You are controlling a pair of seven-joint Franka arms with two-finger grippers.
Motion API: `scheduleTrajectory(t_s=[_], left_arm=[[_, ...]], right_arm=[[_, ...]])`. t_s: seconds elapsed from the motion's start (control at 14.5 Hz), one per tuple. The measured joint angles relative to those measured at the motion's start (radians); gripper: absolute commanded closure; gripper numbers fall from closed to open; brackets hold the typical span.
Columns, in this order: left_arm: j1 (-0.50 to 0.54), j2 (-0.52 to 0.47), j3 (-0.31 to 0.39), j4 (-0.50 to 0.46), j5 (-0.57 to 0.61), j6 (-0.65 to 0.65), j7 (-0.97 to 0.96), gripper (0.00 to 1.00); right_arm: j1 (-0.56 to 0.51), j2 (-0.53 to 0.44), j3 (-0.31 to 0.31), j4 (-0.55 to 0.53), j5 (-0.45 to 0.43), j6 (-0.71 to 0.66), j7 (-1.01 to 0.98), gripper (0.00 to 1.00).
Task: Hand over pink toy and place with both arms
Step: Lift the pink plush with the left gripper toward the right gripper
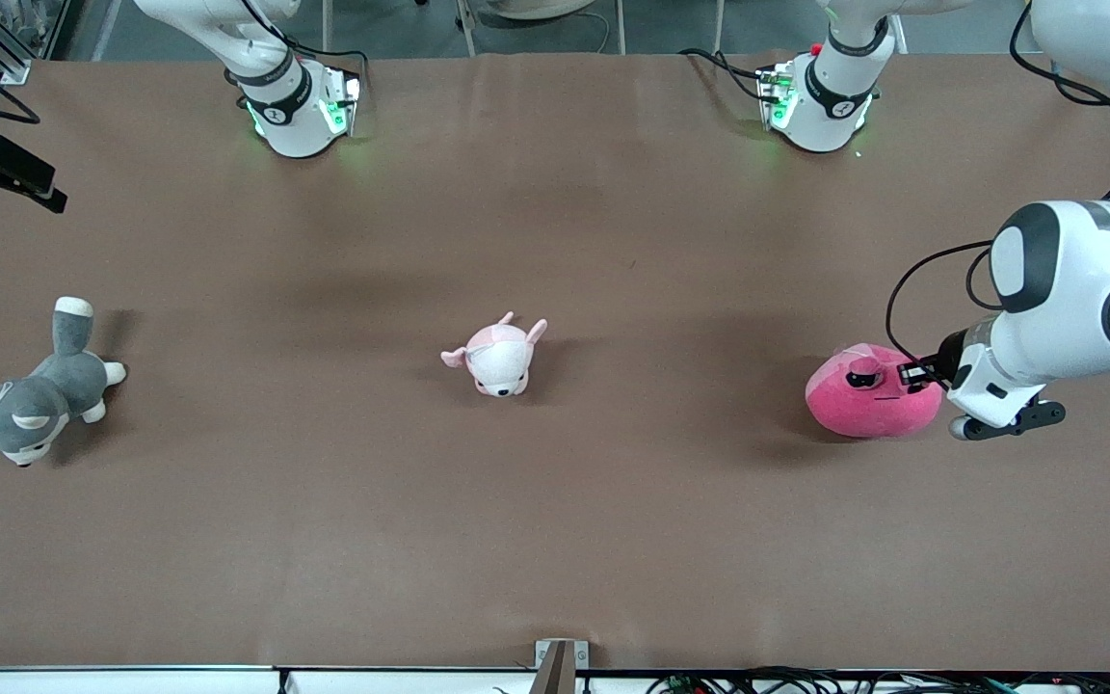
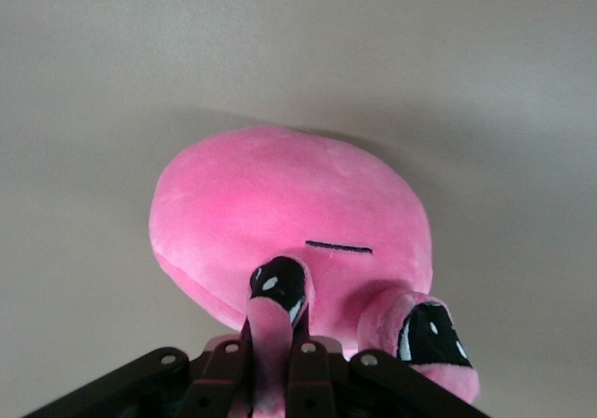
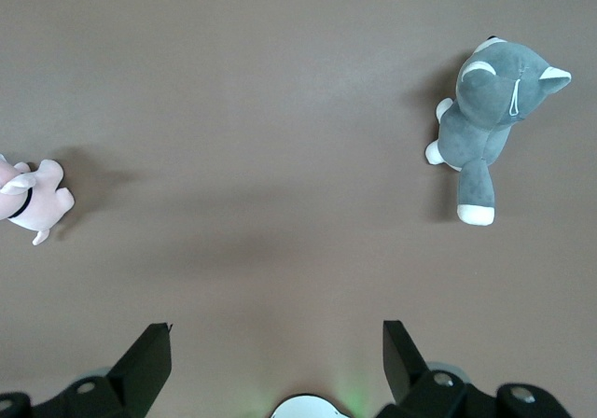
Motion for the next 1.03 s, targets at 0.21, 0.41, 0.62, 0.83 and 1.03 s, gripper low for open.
scheduleTrajectory(t_s=[0.21, 0.41, 0.62, 0.83, 1.03], left_arm=[[-0.002, -0.034, -0.073, 0.105, -0.002, -0.155, -0.116, 0.98], [-0.007, -0.046, -0.182, 0.230, -0.018, -0.276, -0.278, 0.98], [-0.014, -0.047, -0.292, 0.304, -0.083, -0.314, -0.451, 0.98], [-0.039, -0.039, -0.411, 0.348, -0.100, -0.311, -0.650, 0.98], [-0.134, -0.030, -0.455, 0.381, -0.106, -0.255, -0.826, 0.98]], right_arm=[[0.000, 0.000, 0.000, 0.000, 0.000, 0.000, 0.000, 0.00], [0.000, 0.000, 0.000, 0.001, 0.000, 0.000, 0.000, 0.00], [0.000, 0.000, -0.001, 0.011, -0.001, 0.002, 0.001, 0.00], [-0.024, 0.014, -0.010, 0.012, -0.002, 0.006, 0.003, 0.00], [-0.062, 0.119, -0.014, 0.004, -0.003, 0.041, -0.004, 0.00]])
